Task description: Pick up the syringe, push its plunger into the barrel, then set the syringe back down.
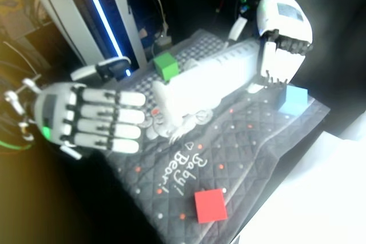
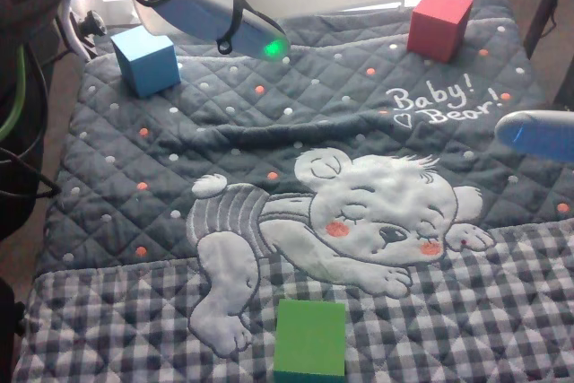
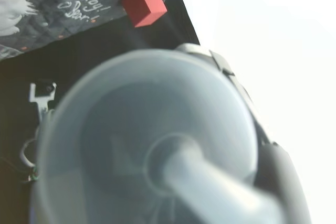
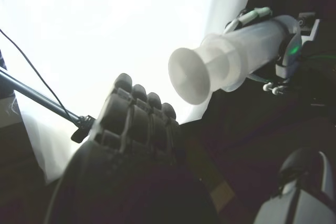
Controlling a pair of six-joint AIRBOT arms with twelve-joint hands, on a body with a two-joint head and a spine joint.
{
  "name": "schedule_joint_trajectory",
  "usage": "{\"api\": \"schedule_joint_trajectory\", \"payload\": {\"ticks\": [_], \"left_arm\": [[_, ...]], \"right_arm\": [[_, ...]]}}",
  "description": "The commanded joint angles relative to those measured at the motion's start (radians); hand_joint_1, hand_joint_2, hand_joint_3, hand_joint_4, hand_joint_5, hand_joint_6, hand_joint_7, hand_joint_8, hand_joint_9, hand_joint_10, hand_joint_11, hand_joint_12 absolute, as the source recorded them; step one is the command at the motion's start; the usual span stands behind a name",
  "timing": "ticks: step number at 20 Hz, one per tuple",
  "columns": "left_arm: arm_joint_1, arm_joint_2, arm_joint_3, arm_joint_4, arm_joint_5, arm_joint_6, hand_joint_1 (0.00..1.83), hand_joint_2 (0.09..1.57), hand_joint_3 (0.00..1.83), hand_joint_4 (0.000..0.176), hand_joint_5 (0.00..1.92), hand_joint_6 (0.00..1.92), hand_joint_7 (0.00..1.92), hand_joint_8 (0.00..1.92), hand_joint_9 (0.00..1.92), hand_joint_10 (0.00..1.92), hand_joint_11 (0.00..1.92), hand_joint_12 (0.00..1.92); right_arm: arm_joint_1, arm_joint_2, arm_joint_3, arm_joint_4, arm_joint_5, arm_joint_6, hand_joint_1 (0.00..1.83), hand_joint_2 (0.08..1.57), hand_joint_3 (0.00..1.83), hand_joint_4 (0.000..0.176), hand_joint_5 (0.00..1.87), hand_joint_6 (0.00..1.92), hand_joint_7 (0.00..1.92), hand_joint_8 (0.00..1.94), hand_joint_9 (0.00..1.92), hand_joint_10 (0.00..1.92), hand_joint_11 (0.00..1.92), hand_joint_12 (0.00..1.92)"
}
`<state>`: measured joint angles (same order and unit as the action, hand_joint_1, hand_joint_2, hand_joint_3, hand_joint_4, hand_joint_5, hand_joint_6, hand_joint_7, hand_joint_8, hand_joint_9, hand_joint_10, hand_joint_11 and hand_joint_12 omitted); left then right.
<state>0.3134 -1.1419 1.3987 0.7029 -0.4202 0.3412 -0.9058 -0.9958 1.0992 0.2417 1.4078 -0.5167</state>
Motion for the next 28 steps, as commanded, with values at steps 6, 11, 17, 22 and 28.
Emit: {"api": "schedule_joint_trajectory", "payload": {"ticks": [6, 11, 17, 22, 28], "left_arm": [[-0.028, 0.005, -0.004, -0.035, -0.105, -0.01, 0.81, 1.43, 0.0, 0.0, 0.48, 1.74, 0.93, 1.92, 1.24, 1.92, 1.35, 1.92], [-0.03, 0.003, -0.007, -0.022, -0.098, -0.01, 0.86, 1.42, 0.0, 0.0, 0.5, 1.71, 0.98, 1.92, 1.29, 1.92, 1.42, 1.92], [-0.03, -0.006, -0.006, -0.013, -0.091, -0.01, 0.81, 1.42, 0.0, 0.0, 0.49, 1.72, 0.9, 1.92, 1.23, 1.92, 1.35, 1.92], [-0.03, -0.012, -0.005, -0.003, -0.085, -0.01, 0.77, 1.43, 0.0, 0.006, 0.48, 1.75, 0.91, 1.92, 1.23, 1.92, 1.37, 1.92], [-0.042, -0.026, -0.001, 0.019, -0.072, -0.01, 0.49, 1.47, 0.01, 0.0, 0.53, 1.35, 0.86, 1.74, 1.15, 1.89, 1.27, 1.92]], "right_arm": [[0.005, -0.026, 0.016, -0.004, 0.122, 0.03, 0.39, 0.74, 0.01, 0.0, 0.01, 0.0, 0.05, 0.0, 0.05, 0.0, 0.06, 0.0], [0.03, -0.043, 0.023, -0.041, 0.086, 0.035, 0.34, 0.77, 0.01, 0.0, 0.0, 0.0, 0.01, 0.0, 0.01, 0.0, 0.03, 0.0], [0.049, -0.055, 0.025, -0.07, 0.065, 0.039, 0.27, 0.78, 0.0, 0.0, 0.0, 0.0, 0.02, 0.01, 0.03, 0.01, 0.03, 0.01], [0.07, -0.075, 0.03, -0.097, 0.039, 0.039, 0.12, 0.83, 0.01, 0.0, 0.0, 0.0, 0.03, 0.0, 0.05, 0.01, 0.05, 0.02], [0.081, -0.087, 0.033, -0.115, 0.024, 0.043, 0.12, 0.86, 0.01, 0.0, 0.0, 0.0, 0.03, 0.0, 0.05, 0.0, 0.06, 0.02]]}}
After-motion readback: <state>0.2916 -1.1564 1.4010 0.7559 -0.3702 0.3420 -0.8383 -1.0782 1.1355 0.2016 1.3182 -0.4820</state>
